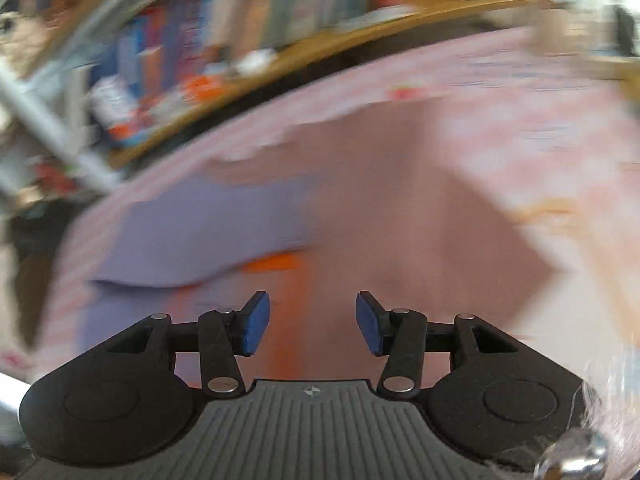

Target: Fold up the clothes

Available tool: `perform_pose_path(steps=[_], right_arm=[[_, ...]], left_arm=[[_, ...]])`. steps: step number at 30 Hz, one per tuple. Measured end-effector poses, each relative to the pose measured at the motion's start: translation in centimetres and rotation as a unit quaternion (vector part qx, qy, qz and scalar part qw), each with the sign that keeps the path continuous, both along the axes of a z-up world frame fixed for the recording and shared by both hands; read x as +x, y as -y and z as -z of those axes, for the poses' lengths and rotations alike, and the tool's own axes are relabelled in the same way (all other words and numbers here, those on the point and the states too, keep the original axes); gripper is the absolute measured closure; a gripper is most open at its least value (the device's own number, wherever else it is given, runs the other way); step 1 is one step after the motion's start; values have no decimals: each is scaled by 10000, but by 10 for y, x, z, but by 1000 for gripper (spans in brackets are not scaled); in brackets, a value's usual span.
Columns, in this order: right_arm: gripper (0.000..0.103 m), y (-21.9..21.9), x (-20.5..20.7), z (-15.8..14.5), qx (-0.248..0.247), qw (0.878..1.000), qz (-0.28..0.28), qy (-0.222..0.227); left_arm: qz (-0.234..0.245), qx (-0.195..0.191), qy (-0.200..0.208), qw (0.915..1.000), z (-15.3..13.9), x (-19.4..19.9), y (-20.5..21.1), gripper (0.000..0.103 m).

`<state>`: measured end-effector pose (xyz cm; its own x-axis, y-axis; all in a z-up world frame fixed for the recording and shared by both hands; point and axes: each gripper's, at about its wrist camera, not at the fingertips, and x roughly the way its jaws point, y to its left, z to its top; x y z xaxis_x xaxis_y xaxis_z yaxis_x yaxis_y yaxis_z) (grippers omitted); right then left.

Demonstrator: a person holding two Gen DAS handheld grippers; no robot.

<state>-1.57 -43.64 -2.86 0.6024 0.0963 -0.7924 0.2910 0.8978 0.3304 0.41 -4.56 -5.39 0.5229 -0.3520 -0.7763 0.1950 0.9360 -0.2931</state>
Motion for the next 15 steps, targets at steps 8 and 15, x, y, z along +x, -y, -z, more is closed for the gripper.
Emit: perform_pose_path(steps=[8, 15], right_arm=[[65, -1, -33, 14, -508, 9976, -177, -428], [94, -34, -16, 20, -809, 9906, -1099, -43]], left_arm=[[-561, 92, -80, 9983, 9, -3, 0, 94], [-996, 218, -23, 9948, 6, -17, -8, 94]])
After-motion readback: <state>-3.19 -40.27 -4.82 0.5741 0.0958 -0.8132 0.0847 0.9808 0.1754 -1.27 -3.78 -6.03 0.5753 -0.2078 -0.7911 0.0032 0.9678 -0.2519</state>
